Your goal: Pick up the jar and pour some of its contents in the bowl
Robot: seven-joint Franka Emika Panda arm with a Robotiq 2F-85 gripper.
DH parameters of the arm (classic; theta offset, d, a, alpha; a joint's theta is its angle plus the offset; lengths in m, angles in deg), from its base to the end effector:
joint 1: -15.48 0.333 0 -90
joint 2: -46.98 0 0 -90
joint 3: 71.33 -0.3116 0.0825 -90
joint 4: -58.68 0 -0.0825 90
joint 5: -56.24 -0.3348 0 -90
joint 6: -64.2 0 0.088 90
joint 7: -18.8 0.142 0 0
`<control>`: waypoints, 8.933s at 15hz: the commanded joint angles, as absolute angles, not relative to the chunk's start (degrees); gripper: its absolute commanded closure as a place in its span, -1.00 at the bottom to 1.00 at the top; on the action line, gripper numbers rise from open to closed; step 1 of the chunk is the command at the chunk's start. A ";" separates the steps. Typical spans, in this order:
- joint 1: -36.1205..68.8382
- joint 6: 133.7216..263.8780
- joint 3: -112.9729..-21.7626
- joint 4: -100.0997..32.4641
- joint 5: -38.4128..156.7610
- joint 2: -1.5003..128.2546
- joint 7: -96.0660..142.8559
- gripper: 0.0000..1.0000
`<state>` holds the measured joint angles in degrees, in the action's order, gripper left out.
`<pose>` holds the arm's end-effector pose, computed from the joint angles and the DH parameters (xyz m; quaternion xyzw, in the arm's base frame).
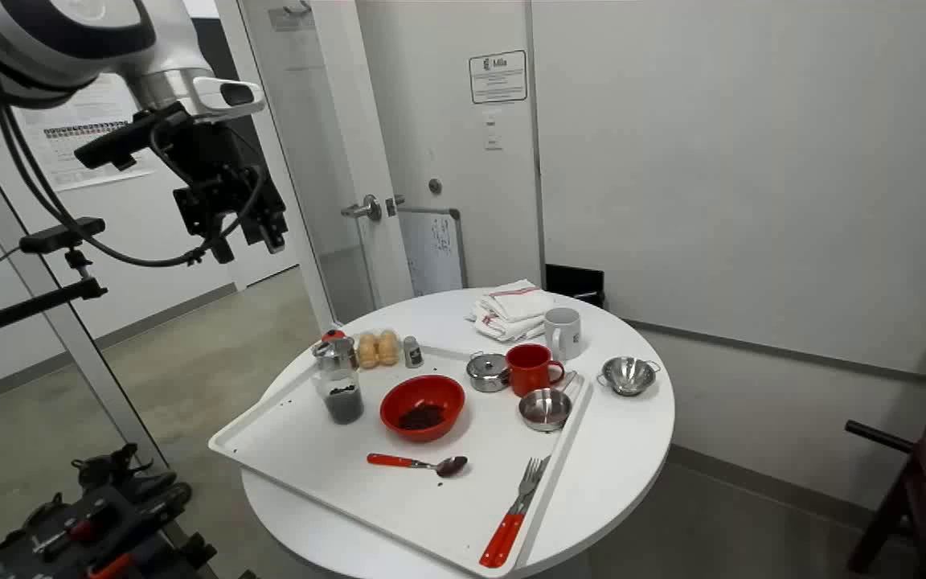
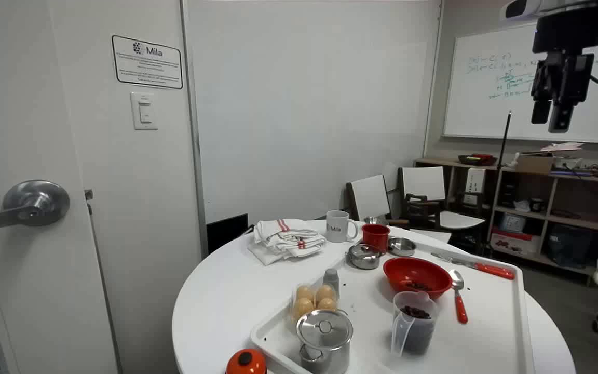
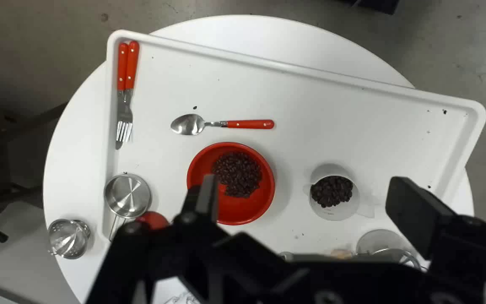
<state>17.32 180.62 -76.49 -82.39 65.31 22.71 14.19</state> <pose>0.3696 0.0321 0.4319 0.9872 0.1320 -0.0032 0.0891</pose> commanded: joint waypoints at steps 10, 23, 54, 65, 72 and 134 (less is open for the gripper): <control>15.60 182.79 -78.11 -81.14 65.79 25.17 30.76 -1.00; 12.98 191.13 -85.54 -70.19 70.18 47.24 81.04 -1.00; 31.56 206.00 -73.80 -55.94 64.73 76.53 120.16 -1.00; 35.59 198.44 -71.86 -49.55 64.48 86.38 121.71 -1.00; 36.11 198.85 -70.63 -44.19 62.72 93.06 124.30 -1.00; 21.28 202.84 -73.33 -57.73 40.93 70.11 90.78 0.77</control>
